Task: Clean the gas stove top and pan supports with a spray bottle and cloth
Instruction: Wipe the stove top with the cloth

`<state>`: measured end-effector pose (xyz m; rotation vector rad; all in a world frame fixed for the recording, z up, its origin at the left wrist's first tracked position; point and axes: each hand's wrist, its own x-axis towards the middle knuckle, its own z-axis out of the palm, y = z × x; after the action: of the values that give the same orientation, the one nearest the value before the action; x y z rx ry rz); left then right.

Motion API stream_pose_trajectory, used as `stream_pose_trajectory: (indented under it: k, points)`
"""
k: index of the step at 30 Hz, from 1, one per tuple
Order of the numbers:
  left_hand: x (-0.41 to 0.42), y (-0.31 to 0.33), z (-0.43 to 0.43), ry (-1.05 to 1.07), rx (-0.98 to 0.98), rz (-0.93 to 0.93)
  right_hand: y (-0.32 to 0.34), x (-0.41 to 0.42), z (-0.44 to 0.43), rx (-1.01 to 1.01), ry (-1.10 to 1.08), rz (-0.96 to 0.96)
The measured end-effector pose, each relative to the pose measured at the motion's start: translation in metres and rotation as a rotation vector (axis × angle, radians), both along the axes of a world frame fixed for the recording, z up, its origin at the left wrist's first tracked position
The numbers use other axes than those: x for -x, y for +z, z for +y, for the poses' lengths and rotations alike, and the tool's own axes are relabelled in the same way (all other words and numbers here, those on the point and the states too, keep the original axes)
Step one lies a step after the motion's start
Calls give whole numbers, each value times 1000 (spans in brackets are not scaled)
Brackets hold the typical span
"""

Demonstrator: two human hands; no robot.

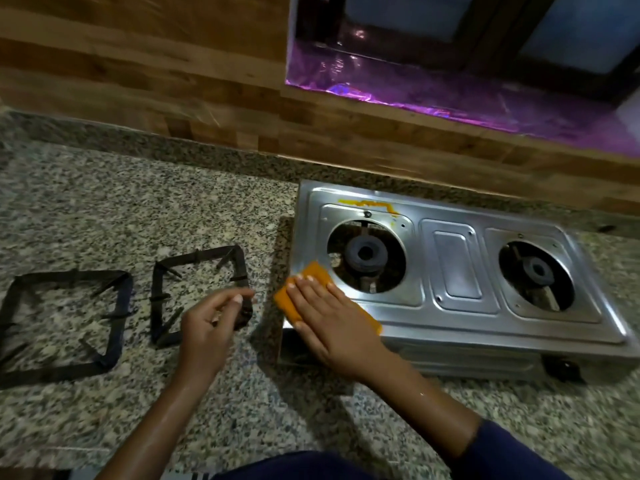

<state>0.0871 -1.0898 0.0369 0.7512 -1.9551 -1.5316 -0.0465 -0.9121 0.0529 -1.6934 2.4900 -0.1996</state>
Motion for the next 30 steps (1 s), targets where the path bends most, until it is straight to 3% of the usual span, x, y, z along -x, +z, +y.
stream_pose_trajectory:
  k: [7,11,16,19,22,30]
  points:
    - [44,27,16,32,33,20,-3,-2,-41,61,-74,-35]
    - [66,29,31,-31,162,-23,-2,12,13,108,-65,-38]
    - [100,13,52,-102,283,-169,-8,62,104,59,-375,-43]
    - [107,-3,57,-151,482,-312,-5,86,128,8,-467,-42]
    - [107,-9,60,-177,570,-385,-4,110,124,-6,-533,-57]
    - [105,-6,63,-166,509,-359,-7,228,38,41,-642,50]
